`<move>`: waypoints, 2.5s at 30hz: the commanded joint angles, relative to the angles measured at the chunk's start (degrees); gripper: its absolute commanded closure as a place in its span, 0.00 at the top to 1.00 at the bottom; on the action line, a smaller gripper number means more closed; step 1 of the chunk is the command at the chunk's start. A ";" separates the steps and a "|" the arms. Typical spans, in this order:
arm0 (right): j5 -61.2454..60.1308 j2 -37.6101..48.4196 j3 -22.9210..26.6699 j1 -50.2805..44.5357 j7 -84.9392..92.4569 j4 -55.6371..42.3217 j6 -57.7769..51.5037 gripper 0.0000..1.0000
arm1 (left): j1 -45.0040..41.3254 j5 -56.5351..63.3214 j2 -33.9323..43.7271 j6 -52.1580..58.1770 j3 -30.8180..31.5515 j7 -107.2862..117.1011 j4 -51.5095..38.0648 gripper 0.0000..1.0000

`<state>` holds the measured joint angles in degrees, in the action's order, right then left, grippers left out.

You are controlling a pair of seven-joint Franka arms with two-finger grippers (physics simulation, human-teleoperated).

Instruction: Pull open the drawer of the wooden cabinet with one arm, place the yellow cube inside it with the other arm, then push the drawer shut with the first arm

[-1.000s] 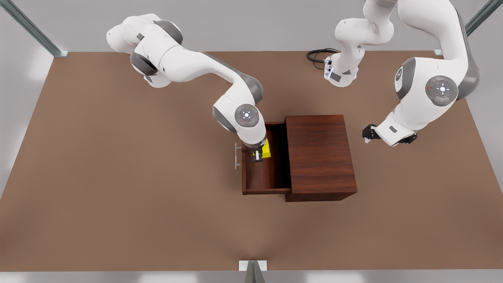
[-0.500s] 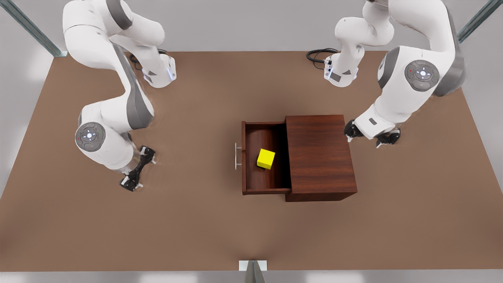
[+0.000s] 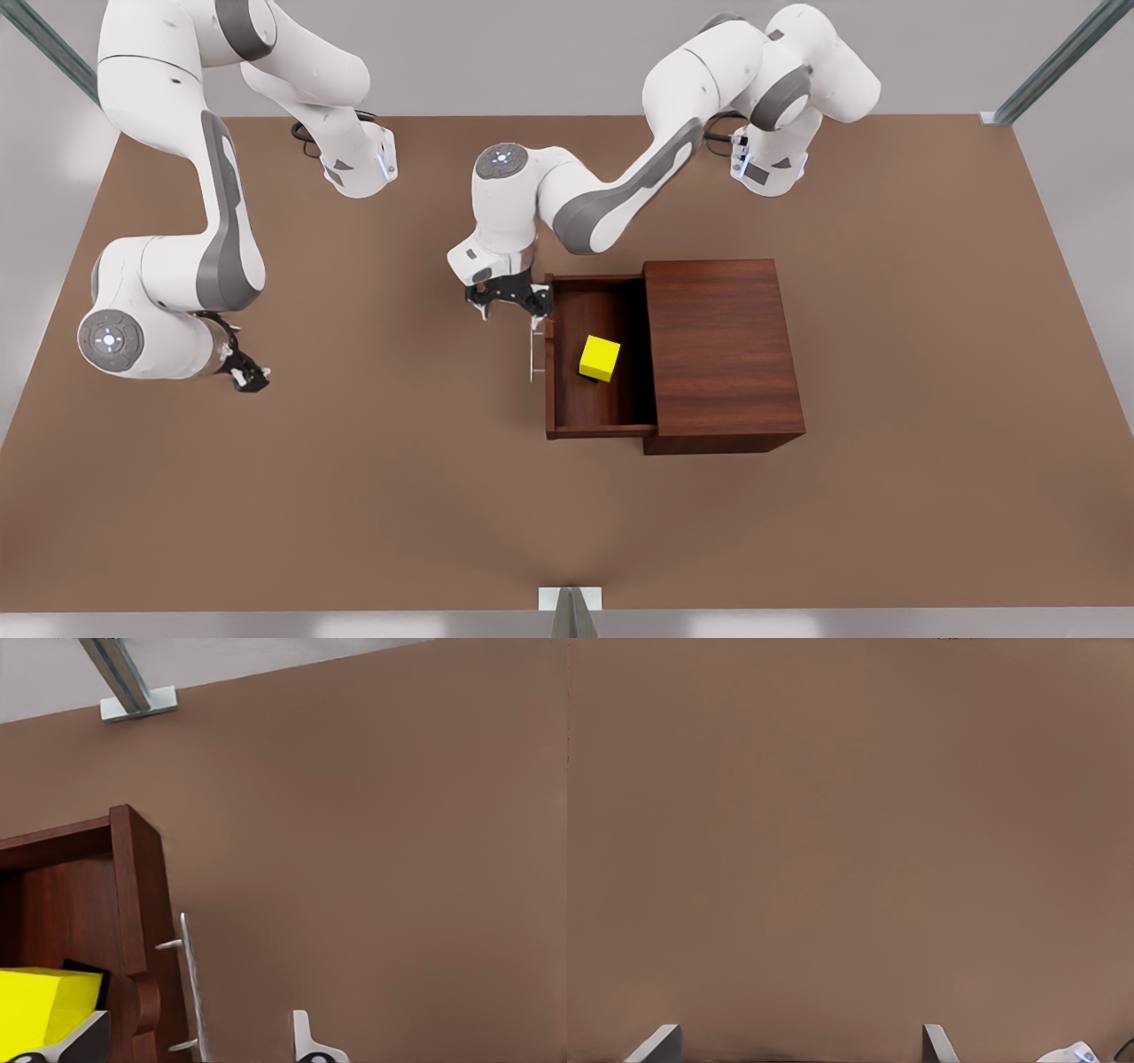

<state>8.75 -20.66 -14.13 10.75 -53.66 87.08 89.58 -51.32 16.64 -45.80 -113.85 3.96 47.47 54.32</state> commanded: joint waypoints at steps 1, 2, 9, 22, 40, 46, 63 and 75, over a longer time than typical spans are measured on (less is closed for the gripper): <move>-0.40 0.00 -0.02 -0.03 54.89 -0.16 -3.45 1.00 | -0.98 1.73 -1.75 -10.95 -0.18 46.05 -1.85 1.00; -0.49 0.00 -0.02 0.06 54.98 -0.86 -3.71 1.00 | -0.98 1.82 -2.97 -15.43 -0.45 47.62 -2.38 1.00; -0.49 -0.70 -0.02 -0.03 53.40 -1.39 -3.80 1.00 | -2.03 1.82 -8.78 -19.31 -6.51 50.00 -2.64 1.00; -0.40 -1.14 -0.11 -0.11 51.72 -1.83 -3.54 1.00 | -6.43 1.73 -9.48 -8.15 -7.48 40.87 -2.21 1.00; -0.75 1.49 0.07 0.24 48.56 -5.17 -5.73 1.00 | -6.43 1.20 -10.89 -13.51 -6.51 31.81 -5.54 1.00; -0.67 1.23 0.07 0.15 48.21 -5.17 -5.74 1.00 | -3.88 1.29 -13.61 -16.06 -7.66 29.61 -5.54 1.00; -0.40 1.14 -0.02 -0.03 47.24 -5.17 -5.73 1.00 | -4.67 1.99 -13.70 -5.25 -7.57 19.59 -3.70 1.00; -0.31 1.06 -0.11 -0.03 46.89 -5.17 -5.73 1.00 | -4.32 1.55 -10.80 -0.76 -7.74 17.31 -1.15 1.00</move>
<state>8.45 -19.65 -14.20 10.70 -6.65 81.94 83.84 -55.69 18.16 -56.72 -116.17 -3.75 69.54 53.05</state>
